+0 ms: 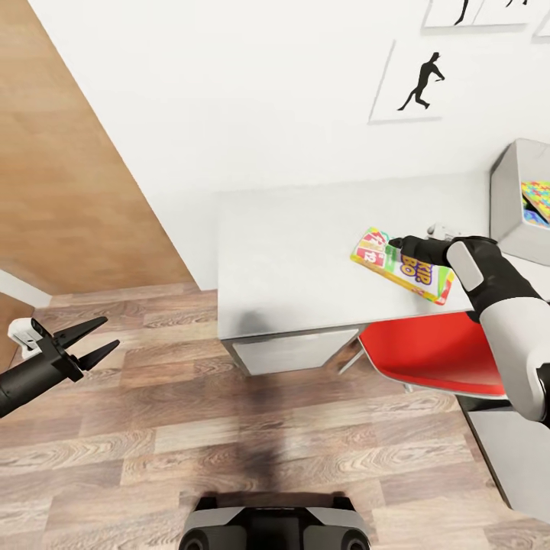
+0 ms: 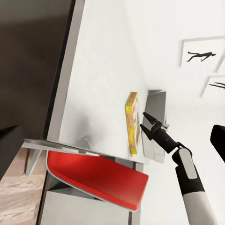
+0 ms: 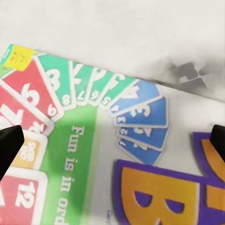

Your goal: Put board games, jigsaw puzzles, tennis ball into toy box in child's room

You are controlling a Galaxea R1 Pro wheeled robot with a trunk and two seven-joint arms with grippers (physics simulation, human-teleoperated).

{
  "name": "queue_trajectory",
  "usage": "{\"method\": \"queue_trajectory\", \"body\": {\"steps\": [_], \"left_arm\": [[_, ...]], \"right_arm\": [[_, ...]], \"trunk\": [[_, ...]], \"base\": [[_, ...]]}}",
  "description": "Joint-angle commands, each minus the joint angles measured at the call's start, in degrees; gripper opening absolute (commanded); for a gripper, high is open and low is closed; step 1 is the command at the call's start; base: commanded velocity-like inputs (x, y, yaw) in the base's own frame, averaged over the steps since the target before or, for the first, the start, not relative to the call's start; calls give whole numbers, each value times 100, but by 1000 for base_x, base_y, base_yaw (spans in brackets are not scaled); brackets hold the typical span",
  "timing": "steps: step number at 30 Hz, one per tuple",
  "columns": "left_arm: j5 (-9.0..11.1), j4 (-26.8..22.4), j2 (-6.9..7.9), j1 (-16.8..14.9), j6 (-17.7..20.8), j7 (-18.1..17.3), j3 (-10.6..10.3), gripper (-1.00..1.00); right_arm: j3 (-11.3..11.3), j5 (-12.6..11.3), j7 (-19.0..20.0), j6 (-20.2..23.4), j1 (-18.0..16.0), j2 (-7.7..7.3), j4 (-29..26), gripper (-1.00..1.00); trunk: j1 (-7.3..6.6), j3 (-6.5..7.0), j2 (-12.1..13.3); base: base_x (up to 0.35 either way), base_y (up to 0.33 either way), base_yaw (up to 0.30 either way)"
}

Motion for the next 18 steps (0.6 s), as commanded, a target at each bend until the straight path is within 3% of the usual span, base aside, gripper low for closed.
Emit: {"method": "queue_trajectory", "body": {"steps": [1,18], "left_arm": [[-54,1,0,-4,20,-53,5,100],[-52,3,-1,-19,24,-72,5,100]], "right_arm": [[26,13,16,18,0,-6,328,100],[28,13,17,22,-7,-12,323,100]], "trunk": [[3,-6,-5],[3,-6,-5]], "base": [[-58,0,3],[-206,0,1]]}}
